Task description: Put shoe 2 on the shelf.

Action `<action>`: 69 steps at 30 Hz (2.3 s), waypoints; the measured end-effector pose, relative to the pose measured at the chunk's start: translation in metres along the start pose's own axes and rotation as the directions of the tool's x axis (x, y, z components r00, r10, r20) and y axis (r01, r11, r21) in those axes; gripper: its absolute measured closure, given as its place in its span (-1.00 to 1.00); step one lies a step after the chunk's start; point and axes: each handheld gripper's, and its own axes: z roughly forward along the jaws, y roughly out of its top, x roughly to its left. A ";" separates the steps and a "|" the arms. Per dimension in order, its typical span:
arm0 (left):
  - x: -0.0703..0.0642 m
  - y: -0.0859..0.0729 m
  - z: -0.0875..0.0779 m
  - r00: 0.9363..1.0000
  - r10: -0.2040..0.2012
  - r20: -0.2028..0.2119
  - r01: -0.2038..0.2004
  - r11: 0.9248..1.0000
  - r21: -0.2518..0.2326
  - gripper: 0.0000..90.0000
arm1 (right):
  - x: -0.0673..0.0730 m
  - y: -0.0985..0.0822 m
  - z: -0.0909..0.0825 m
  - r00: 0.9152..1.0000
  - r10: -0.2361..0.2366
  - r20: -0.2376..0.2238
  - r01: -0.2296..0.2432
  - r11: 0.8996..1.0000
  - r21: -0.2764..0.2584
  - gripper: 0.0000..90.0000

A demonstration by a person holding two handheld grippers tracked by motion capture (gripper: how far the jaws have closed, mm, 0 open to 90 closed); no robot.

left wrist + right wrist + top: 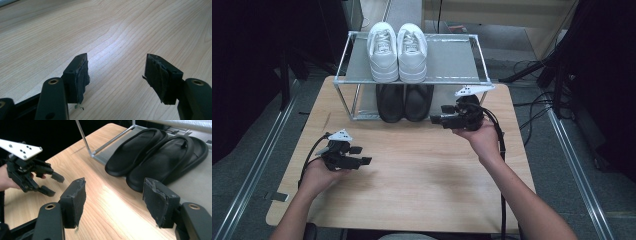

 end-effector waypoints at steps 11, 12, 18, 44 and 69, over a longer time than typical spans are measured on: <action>-0.001 0.000 0.002 1.000 0.002 0.001 -0.002 1.000 0.010 -0.20 | -0.008 -0.033 -0.007 0.999 0.043 -0.013 -0.042 0.999 0.021 -0.21; -0.001 0.000 0.002 1.000 0.001 0.001 -0.001 1.000 0.012 -0.20 | -0.008 -0.037 -0.008 0.999 0.042 -0.018 -0.042 0.999 0.020 -0.21; -0.002 -0.001 0.002 1.000 0.008 -0.001 -0.008 1.000 0.018 -0.21 | -0.005 -0.055 -0.011 0.999 0.046 -0.026 -0.046 0.999 0.026 -0.21; -0.003 0.000 0.000 1.000 0.025 0.003 -0.025 1.000 0.011 -0.21 | -0.029 -0.109 -0.027 0.998 0.030 0.050 -0.031 1.000 0.004 -0.15; -0.003 0.000 0.002 1.000 -0.001 0.007 0.001 1.000 0.013 -0.25 | -0.045 -0.119 -0.017 0.995 0.021 0.097 -0.027 0.998 0.059 -0.17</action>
